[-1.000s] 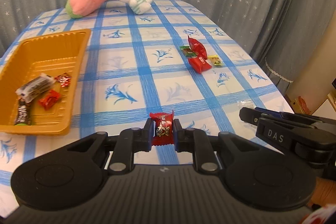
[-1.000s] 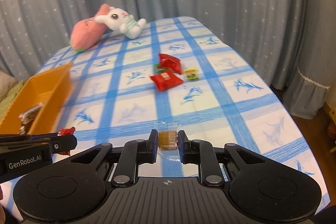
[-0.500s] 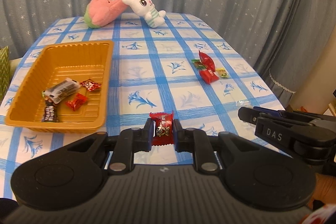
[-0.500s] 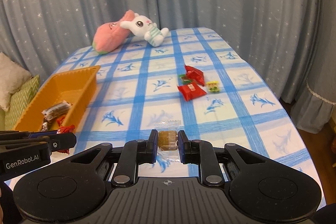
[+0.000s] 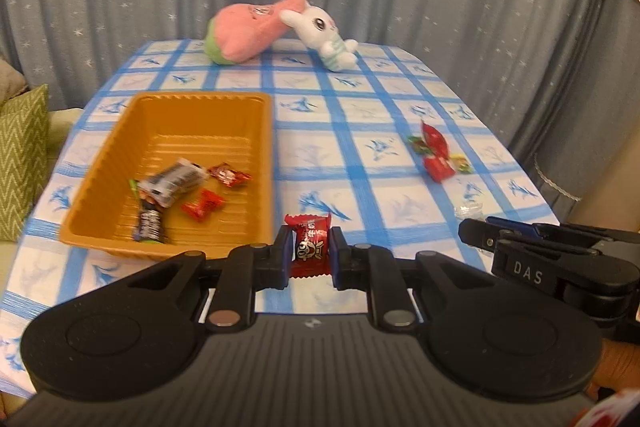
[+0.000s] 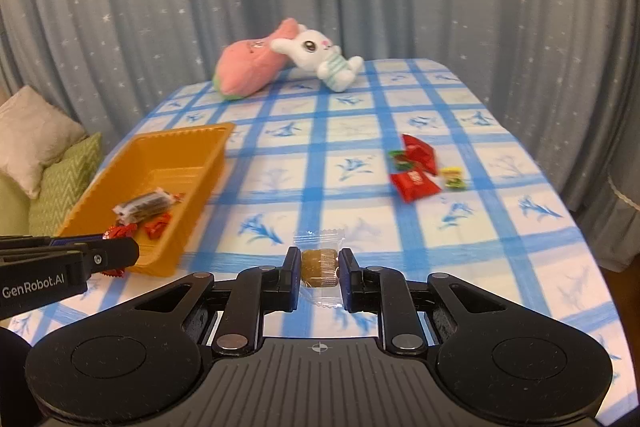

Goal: Organize snacks
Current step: 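Carry both held candies over the orange tray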

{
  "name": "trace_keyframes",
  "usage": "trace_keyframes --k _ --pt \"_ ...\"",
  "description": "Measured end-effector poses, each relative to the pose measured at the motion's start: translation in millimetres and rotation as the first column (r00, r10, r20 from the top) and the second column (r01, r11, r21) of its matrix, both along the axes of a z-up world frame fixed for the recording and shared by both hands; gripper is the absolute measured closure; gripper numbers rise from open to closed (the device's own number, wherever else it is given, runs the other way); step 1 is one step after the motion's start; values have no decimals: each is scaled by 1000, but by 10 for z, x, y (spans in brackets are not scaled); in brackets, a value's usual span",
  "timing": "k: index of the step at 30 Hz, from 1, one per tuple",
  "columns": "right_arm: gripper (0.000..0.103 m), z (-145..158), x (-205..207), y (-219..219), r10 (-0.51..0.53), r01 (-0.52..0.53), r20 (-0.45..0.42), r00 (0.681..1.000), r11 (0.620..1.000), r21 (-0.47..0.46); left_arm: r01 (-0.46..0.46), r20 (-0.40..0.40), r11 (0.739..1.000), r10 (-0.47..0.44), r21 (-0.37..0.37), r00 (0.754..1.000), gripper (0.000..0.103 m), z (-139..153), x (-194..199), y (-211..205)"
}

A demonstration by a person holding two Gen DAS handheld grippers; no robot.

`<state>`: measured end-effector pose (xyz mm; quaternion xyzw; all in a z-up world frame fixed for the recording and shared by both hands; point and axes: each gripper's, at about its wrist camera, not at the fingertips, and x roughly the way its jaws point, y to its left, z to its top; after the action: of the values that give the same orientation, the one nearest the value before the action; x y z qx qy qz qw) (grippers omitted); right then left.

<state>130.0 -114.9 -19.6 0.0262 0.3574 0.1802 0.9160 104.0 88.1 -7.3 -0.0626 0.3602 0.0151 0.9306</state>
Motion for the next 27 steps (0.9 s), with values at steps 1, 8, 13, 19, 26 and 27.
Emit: trace_keyframes --k 1,8,13,19,26,27 --pt "83 12 6 49 10 -10 3 1000 1000 1 -10 3 1000 10 5 1000 86 19 1 59" --pt "83 91 114 458 86 -87 20 996 996 14 -63 15 998 63 19 998 86 151 22 518" --pt "83 161 223 797 145 -146 30 989 989 29 -97 12 995 97 21 995 87 172 86 854" --pt "83 179 385 1210 204 -205 26 979 978 33 -128 -2 991 128 28 992 86 139 177 1224" --pt "83 81 602 1598 251 -251 0 968 968 22 -152 -25 988 153 19 988 86 20 333 1511" --pt "83 60 626 1645 256 -256 -5 967 967 20 -152 -28 988 153 18 988 86 1 353 1536"
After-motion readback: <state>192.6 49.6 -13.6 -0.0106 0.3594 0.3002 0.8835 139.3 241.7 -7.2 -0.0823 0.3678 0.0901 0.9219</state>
